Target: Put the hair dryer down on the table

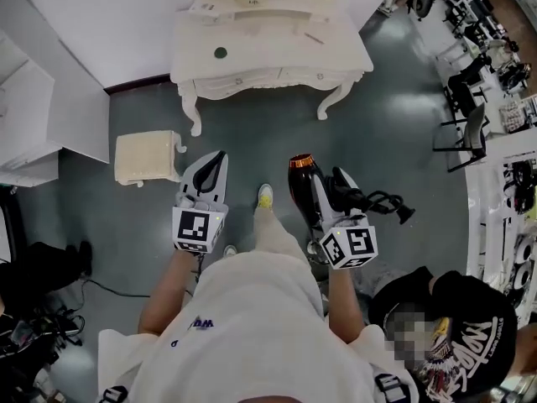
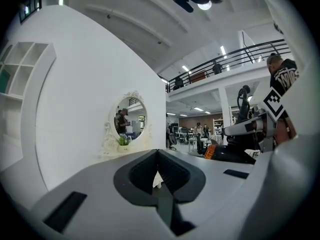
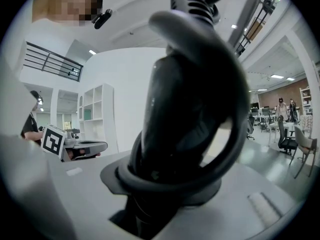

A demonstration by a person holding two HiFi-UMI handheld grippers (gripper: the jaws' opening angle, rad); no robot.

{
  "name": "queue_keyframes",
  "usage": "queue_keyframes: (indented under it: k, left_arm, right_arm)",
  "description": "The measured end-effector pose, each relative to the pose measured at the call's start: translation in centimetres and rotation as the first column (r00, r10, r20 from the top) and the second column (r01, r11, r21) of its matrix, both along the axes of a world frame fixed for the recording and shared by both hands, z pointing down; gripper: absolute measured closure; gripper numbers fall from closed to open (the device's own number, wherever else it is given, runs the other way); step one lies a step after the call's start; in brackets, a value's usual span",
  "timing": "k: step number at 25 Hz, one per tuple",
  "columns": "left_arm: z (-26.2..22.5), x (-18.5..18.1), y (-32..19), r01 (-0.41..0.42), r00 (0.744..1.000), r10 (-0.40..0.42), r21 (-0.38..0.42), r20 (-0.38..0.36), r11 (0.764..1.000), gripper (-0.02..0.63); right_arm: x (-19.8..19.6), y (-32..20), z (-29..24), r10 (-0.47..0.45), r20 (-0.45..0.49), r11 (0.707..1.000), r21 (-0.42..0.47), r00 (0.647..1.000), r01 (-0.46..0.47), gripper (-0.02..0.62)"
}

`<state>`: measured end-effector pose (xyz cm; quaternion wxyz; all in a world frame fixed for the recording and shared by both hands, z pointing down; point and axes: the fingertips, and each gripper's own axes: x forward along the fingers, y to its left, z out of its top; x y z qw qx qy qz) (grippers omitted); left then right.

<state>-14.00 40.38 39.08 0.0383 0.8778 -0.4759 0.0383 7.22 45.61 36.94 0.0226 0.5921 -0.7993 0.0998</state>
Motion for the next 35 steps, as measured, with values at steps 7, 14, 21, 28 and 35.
queue_keyframes:
  k: [7, 14, 21, 28, 35]
  left_arm:
    - [1.2, 5.5, -9.8, 0.034, 0.999, -0.033, -0.049, 0.023, 0.998, 0.598]
    - [0.9, 9.8, -17.1, 0.06, 0.996, -0.056, -0.048, 0.074, 0.997, 0.598]
    - [-0.9, 12.2, -21.2, 0.105, 0.991, -0.103, -0.017, 0.084, 0.994, 0.598]
    - [-0.9, 12.6, -24.4, 0.127, 0.991, -0.125, -0.031, 0.051, 0.991, 0.598]
    - [0.6, 12.5, -28.4, 0.131, 0.99, -0.129, -0.04, 0.05, 0.991, 0.598]
  right_arm:
    - [6.5, -11.4, 1.2, -0.021, 0.027, 0.999, -0.039, 0.999, 0.022, 0.39]
    - [11.1, -20.3, 1.4, -0.052, 0.043, 0.998, -0.026, 0.998, 0.053, 0.388]
    - [12.4, -25.1, 1.3, -0.115, 0.095, 0.993, -0.023, 0.989, 0.117, 0.388]
    - [11.6, -28.7, 2.0, -0.159, 0.127, 0.985, -0.046, 0.979, 0.165, 0.388]
    - [10.6, -32.4, 2.6, -0.174, 0.115, 0.982, -0.049, 0.978, 0.181, 0.388]
